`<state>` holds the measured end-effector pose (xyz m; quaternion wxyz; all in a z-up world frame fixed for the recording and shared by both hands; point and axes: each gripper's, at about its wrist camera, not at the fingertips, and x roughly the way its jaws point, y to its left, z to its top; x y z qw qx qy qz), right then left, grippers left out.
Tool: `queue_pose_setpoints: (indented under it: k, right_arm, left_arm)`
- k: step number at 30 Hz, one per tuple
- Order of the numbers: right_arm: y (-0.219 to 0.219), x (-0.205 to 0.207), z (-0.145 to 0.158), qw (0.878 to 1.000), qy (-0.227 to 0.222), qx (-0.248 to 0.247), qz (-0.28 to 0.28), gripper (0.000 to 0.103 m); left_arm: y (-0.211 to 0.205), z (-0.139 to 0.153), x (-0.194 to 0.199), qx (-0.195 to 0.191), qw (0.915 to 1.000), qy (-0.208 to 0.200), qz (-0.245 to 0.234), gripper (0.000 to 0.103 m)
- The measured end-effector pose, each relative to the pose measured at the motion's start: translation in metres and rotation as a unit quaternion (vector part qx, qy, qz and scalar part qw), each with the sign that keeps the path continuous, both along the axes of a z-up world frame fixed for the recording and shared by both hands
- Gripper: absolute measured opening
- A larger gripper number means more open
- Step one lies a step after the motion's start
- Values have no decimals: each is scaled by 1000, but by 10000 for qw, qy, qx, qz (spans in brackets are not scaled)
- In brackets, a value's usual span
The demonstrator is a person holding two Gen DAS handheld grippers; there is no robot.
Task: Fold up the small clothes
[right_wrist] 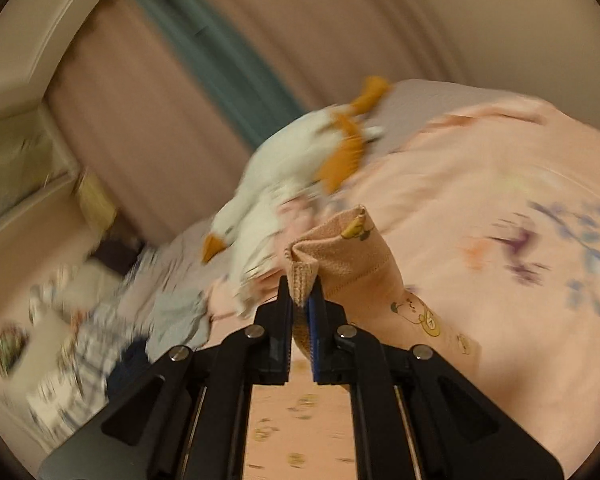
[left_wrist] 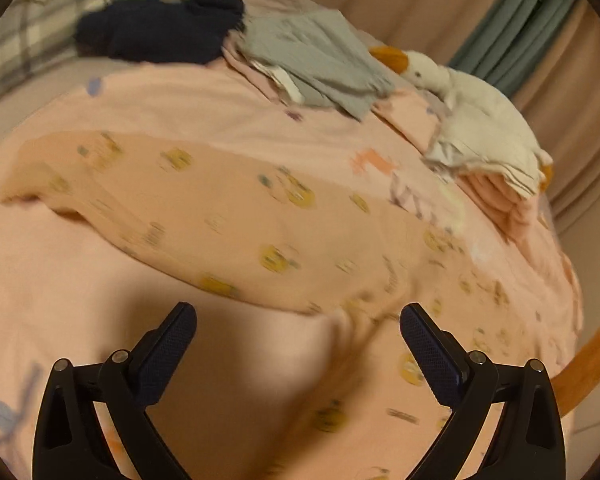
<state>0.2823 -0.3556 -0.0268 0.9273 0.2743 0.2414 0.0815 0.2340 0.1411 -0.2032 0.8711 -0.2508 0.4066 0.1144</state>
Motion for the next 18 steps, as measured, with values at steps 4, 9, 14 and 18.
queue_pose_setpoints:
  k: [4, 9, 14, 18]
  right_arm:
    - [119, 40, -11, 9920, 215, -56, 1240, 8]
    - [287, 68, -91, 9500, 1270, -1164, 2606, 45]
    - [322, 51, -143, 9116, 1642, -2729, 2598, 52]
    - [274, 26, -135, 8983, 1412, -3570, 2136, 73]
  left_arm:
    - [11, 8, -4, 209, 9997, -100, 124, 102]
    - [32, -1, -1, -240, 9991, 133, 338, 102]
    - [39, -5, -1, -281, 9987, 304, 303, 102]
    - [44, -2, -4, -501, 9977, 257, 390, 102]
